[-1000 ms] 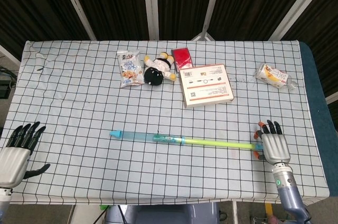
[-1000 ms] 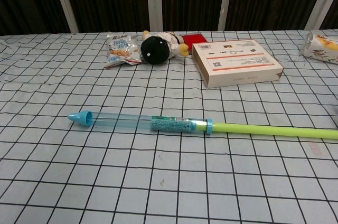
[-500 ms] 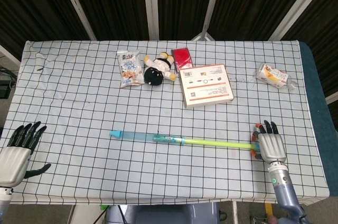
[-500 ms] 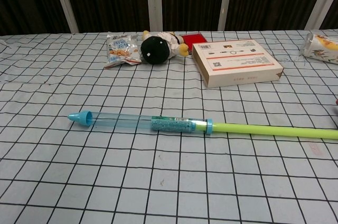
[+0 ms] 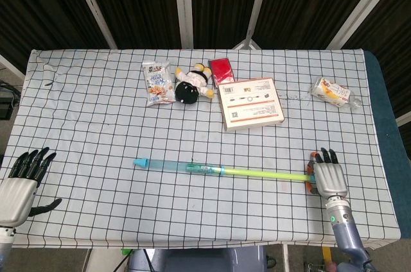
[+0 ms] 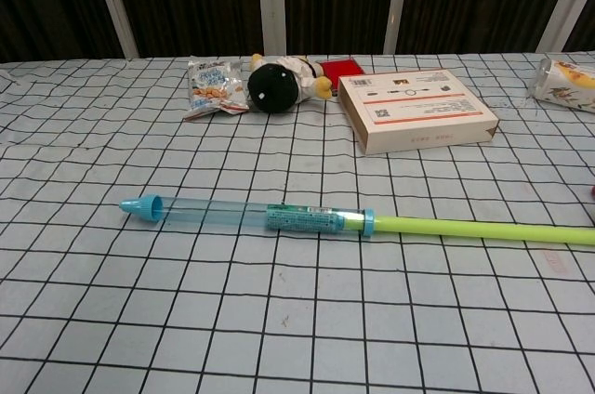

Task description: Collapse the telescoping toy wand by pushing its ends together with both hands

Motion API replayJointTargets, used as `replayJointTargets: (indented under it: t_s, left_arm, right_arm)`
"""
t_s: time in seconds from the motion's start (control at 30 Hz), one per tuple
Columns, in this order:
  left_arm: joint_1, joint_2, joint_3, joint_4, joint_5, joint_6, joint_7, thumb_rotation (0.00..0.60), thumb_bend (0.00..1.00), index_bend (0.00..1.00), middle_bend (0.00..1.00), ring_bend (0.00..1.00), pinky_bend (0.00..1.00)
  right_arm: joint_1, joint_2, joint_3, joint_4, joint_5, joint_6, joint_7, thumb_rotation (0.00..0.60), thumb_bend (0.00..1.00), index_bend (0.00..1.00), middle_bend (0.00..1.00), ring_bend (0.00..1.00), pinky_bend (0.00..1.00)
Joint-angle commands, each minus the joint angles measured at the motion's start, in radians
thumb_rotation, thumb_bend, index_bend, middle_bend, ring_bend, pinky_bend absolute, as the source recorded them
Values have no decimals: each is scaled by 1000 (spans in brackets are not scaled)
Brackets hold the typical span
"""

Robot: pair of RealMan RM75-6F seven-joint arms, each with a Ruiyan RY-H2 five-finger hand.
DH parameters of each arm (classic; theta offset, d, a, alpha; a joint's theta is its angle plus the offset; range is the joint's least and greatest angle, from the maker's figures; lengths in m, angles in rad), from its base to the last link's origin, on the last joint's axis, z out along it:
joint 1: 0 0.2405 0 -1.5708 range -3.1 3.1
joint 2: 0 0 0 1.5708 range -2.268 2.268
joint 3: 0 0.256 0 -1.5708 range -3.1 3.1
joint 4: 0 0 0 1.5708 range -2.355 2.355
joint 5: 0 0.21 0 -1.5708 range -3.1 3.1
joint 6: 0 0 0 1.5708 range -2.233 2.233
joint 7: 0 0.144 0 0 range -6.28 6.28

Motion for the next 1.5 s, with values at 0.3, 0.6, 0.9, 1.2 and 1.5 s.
replayJointTargets:
  t_s: [0.3,0.6,0.9,1.2,1.5]
  left_arm:
    - [3,-2,0,-1,8,1,1,600,133,0,0,0,0]
    - [-14,-8,-1,-17,13,-34,35,600,133,0,0,0,0]
    - [-122,-27,-75,-117,-76,-185,160,600,144,2,0,0,0]
    - [-288,-143,-185,-103,-289,-379,421,600,241,201,17,0,0]
    - [-431,-328,-255,2,-584,-474,616,600,321,320,69,0,0]
  right_arm:
    - [2,1,-3,-4,2,2,1,600,429,603,254,7,0]
    - [13,16,-13,-8,-43,-5,38,600,429,613,265,7,0]
    - [19,32,-21,8,-92,-20,125,600,429,613,266,7,0]
    - [21,39,-24,8,-105,-19,144,600,430,613,270,7,0]
    - [18,49,-28,4,-121,-9,158,600,430,613,277,7,0]
